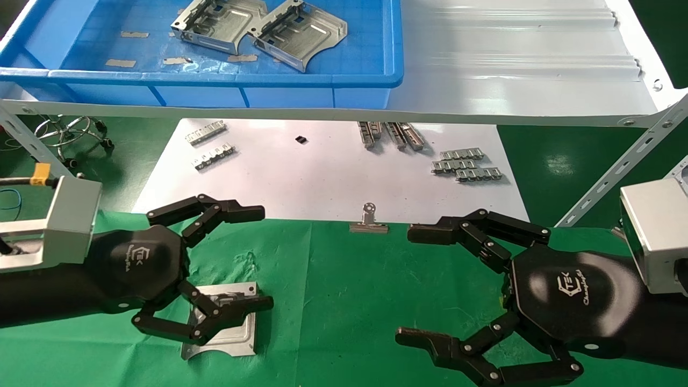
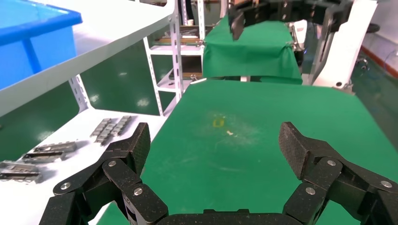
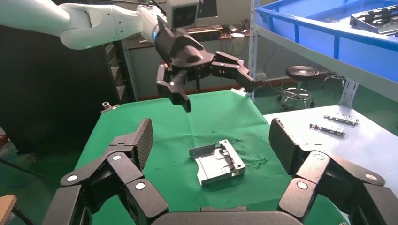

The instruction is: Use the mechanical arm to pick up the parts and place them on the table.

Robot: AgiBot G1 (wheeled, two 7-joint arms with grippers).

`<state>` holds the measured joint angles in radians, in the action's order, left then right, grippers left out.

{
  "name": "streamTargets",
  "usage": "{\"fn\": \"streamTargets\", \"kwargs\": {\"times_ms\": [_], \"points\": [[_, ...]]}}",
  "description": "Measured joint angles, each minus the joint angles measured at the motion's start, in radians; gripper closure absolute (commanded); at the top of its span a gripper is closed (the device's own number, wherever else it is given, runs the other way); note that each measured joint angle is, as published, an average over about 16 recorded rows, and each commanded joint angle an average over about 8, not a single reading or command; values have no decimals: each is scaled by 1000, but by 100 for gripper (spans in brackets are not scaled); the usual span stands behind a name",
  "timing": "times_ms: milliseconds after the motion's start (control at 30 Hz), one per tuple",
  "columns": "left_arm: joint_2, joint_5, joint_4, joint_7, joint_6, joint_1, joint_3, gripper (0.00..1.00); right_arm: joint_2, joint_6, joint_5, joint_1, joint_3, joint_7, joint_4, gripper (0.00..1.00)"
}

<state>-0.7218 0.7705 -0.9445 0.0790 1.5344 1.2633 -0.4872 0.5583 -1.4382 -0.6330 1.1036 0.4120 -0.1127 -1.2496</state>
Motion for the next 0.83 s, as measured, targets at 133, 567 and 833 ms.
{"fn": "streamTargets", "kwargs": {"times_ms": [133,567,833], "points": [[22,-8,-69,-54,-8,-38,42,0,0,0,0,0,0,0,0,0],[92,-34,-285,-222,-32,-158,174,0,0,0,0,0,0,0,0,0],[113,-41,-350,-270,-39,-194,213,0,0,0,0,0,0,0,0,0]]}}
